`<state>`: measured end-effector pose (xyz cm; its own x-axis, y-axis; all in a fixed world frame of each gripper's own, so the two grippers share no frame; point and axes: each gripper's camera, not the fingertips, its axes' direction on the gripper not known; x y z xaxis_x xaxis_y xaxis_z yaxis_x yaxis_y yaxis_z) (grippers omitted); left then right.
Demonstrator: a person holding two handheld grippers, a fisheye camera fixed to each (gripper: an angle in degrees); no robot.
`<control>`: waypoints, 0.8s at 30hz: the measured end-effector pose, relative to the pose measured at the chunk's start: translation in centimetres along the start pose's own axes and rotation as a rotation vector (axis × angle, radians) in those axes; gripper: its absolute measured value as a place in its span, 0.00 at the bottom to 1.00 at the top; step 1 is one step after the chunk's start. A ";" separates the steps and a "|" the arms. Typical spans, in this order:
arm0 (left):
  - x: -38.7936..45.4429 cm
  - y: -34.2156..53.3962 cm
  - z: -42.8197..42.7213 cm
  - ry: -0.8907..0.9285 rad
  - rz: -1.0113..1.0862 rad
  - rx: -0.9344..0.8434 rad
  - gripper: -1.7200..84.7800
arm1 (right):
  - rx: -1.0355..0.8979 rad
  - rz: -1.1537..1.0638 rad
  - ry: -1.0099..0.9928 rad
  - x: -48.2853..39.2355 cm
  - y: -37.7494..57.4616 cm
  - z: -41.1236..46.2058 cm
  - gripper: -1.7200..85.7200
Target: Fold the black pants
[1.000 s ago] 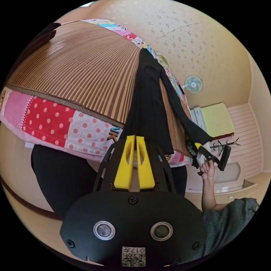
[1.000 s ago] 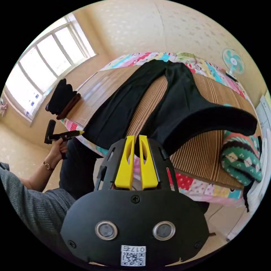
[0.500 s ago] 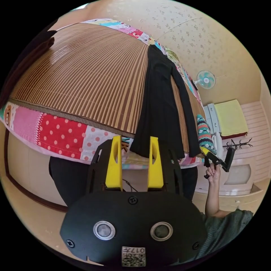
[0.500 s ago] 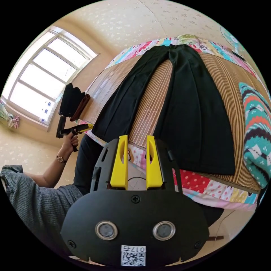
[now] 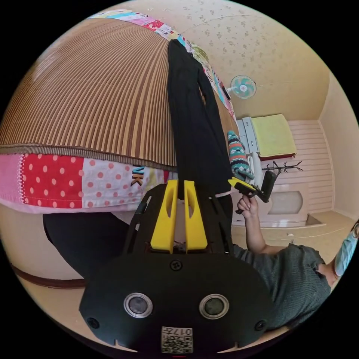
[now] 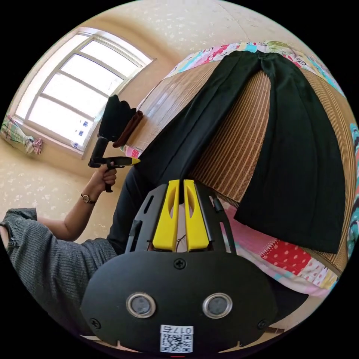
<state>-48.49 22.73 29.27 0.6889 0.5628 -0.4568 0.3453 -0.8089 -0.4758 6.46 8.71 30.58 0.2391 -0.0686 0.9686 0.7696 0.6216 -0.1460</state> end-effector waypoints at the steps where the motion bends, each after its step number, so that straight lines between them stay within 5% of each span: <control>1: -0.7 0.7 0.1 -0.009 -0.016 -0.015 0.05 | -0.016 -0.002 0.004 0.1 0.4 0.0 0.05; 4: -3.1 2.4 0.7 0.076 -0.079 -0.005 0.05 | -0.030 0.077 0.064 2.4 2.1 -1.7 0.06; 11: -5.7 5.8 -0.2 0.077 -0.127 0.044 0.02 | 0.194 0.531 0.555 12.3 7.1 -12.8 0.16; 16: -5.7 7.9 -2.2 0.105 -0.090 0.145 0.07 | 0.143 0.677 0.426 18.6 10.1 -12.8 0.17; 24: -1.7 11.5 -5.3 0.174 0.204 0.327 0.08 | 0.405 0.666 0.118 17.8 17.1 -16.8 0.07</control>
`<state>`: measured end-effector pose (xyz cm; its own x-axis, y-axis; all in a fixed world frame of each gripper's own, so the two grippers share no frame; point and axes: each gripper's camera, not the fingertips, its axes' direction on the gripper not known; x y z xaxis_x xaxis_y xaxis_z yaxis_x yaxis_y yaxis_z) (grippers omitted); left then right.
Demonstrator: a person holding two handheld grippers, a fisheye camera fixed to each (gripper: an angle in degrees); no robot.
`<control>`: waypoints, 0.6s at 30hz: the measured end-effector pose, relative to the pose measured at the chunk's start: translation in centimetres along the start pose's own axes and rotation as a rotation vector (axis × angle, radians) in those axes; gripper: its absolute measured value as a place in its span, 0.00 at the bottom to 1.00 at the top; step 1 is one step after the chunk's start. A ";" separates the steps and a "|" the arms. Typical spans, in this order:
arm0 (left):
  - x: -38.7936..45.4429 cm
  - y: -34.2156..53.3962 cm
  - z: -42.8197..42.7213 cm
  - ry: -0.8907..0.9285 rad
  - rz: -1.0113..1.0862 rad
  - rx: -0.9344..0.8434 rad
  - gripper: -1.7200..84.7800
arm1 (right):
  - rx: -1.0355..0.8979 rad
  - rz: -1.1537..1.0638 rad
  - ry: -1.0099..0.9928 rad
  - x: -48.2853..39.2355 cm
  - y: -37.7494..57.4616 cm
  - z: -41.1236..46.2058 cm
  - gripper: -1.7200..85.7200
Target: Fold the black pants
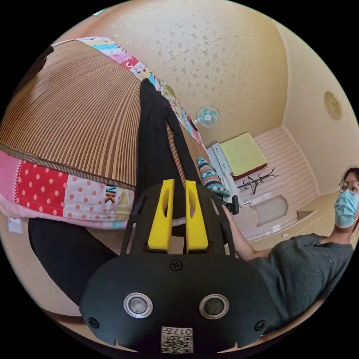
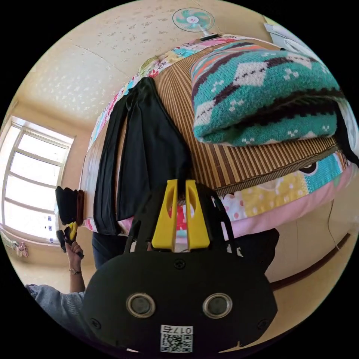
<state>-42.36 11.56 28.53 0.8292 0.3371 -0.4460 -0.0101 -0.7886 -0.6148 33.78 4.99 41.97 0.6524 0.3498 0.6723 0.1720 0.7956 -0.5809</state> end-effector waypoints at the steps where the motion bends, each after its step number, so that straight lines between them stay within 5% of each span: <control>1: 0.9 0.0 0.2 0.020 0.033 -0.002 0.08 | 0.017 -0.007 -0.033 0.0 0.3 -0.8 0.07; 7: 5.0 -2.9 6.9 0.117 0.020 -0.189 0.11 | 0.135 -0.387 -0.247 -10.5 2.2 -7.3 0.06; 14: 9.4 -9.7 18.2 0.148 0.019 -0.358 0.26 | -0.150 -0.770 -0.199 -24.2 5.1 -1.9 0.06; 18: 8.9 -11.3 22.2 0.048 0.031 -0.433 0.22 | -0.293 -0.841 -0.207 -26.2 5.5 1.5 0.06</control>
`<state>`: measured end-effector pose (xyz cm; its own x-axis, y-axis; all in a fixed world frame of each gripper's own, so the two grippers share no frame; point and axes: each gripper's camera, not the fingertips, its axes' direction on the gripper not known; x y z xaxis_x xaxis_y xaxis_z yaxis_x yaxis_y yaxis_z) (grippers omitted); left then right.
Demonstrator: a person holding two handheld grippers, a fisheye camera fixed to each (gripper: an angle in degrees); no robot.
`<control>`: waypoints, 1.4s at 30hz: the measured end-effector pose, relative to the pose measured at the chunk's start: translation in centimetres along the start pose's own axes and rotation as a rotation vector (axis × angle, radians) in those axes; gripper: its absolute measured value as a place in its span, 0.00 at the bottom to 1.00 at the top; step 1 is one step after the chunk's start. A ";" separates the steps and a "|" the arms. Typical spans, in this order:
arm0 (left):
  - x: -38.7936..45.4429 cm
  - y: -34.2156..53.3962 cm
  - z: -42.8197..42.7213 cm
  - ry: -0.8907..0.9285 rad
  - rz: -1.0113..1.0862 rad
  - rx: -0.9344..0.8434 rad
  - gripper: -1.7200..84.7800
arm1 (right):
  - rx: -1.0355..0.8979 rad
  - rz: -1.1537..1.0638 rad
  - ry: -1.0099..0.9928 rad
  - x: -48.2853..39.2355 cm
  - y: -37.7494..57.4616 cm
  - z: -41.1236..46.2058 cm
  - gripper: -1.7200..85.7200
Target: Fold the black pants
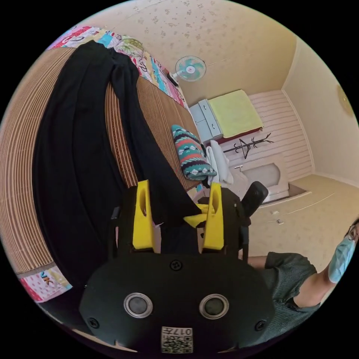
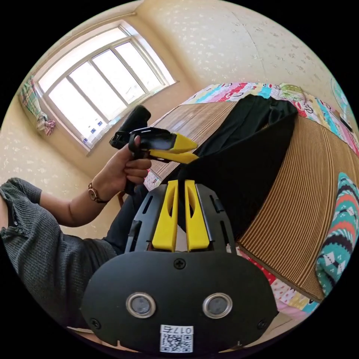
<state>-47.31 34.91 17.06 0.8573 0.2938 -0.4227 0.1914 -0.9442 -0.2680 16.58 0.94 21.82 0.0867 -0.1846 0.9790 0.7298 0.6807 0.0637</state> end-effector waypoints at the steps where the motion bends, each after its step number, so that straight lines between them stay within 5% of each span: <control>1: -0.3 -0.4 1.0 -0.042 0.009 -0.032 0.17 | -0.023 -0.003 -0.010 0.3 -0.2 0.2 0.06; 4: -1.1 -0.3 2.5 -0.096 0.035 -0.069 0.07 | -0.204 0.005 -0.079 3.7 -1.9 -0.4 0.07; 8: -2.4 0.7 2.5 0.035 0.050 -0.016 0.07 | -0.240 0.043 -0.064 13.9 -6.8 -5.4 0.10; 13: -2.6 1.3 2.8 0.081 0.071 0.008 0.06 | -0.013 0.331 -0.001 31.5 -17.6 -9.0 0.13; 18: -3.2 1.1 3.7 0.135 0.074 0.028 0.06 | 0.327 0.741 -0.282 50.2 -25.7 -5.0 0.17; 24: -3.5 0.5 4.1 0.151 0.109 0.017 0.06 | 0.408 0.896 -0.065 57.7 -32.5 -0.1 0.17; 28: -4.7 0.4 3.3 0.204 0.119 0.064 0.06 | 0.306 0.813 0.069 58.0 -38.8 2.0 0.11; 32: -7.5 2.2 0.7 0.361 0.074 0.151 0.04 | 0.162 0.325 0.774 43.7 -50.4 6.9 0.05; 33: -7.8 2.8 0.0 0.372 0.074 0.170 0.04 | 0.143 0.151 0.825 38.6 -52.8 10.0 0.05; 36: -9.0 6.2 -3.7 0.349 0.031 0.235 0.04 | 0.209 -0.015 0.641 31.2 -55.8 14.6 0.05; 42: -13.1 13.4 -9.5 0.115 -0.214 0.313 0.05 | 0.130 0.101 0.022 33.4 -54.7 20.1 0.06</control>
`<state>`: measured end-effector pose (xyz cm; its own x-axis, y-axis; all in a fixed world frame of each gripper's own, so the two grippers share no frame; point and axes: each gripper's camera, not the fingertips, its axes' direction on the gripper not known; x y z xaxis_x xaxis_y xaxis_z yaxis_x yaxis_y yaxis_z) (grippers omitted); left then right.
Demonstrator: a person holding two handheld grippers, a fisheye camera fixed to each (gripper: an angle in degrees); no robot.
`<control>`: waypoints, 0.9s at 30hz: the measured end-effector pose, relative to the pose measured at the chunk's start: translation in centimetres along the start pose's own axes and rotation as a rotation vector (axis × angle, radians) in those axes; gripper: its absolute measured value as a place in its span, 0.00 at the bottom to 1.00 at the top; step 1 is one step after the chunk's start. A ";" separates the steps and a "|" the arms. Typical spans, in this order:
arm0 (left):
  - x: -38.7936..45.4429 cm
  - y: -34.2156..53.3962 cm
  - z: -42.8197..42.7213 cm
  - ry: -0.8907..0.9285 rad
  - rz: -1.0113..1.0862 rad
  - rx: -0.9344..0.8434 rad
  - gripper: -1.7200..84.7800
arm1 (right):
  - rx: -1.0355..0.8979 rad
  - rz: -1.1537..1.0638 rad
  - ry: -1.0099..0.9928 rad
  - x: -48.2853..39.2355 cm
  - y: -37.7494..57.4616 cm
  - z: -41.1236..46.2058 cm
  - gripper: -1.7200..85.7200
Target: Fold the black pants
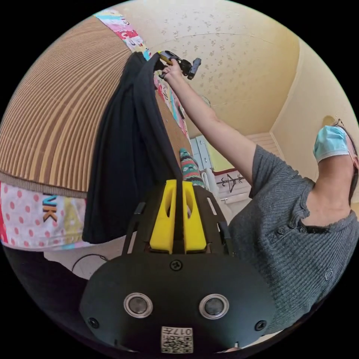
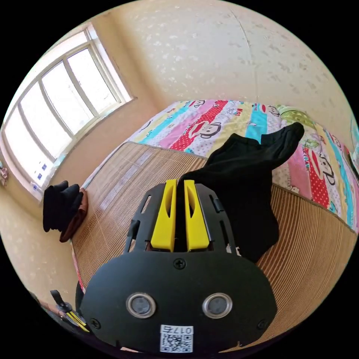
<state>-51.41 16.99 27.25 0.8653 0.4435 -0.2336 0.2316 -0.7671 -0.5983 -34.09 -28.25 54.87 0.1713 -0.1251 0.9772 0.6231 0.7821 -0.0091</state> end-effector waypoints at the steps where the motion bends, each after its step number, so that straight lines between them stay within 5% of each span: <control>1: -0.8 0.4 -0.6 -0.066 -0.009 0.003 0.05 | -0.008 -0.002 -0.050 0.1 1.1 -0.1 0.06; 8: -2.2 -0.7 0.5 -0.232 -0.044 -0.059 0.06 | -0.228 -0.026 0.140 -4.0 26.0 -6.5 0.12; 15: 0.9 -2.3 3.2 -0.386 -0.014 -0.127 0.06 | -0.263 0.212 0.064 -8.3 48.1 -10.0 0.13; 20: 1.4 -4.0 5.6 -0.485 0.037 -0.206 0.06 | -0.197 0.375 0.094 -9.8 51.4 -9.9 0.10; 27: 4.7 -6.9 5.8 -0.451 0.049 -0.303 0.06 | -0.294 0.198 0.234 -12.4 48.2 -11.2 0.06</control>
<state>-51.49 27.09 25.85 0.6175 0.5074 -0.6010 0.3707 -0.8617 -0.3465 2.35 4.20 39.92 0.4574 -0.1515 0.8763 0.7459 0.6019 -0.2852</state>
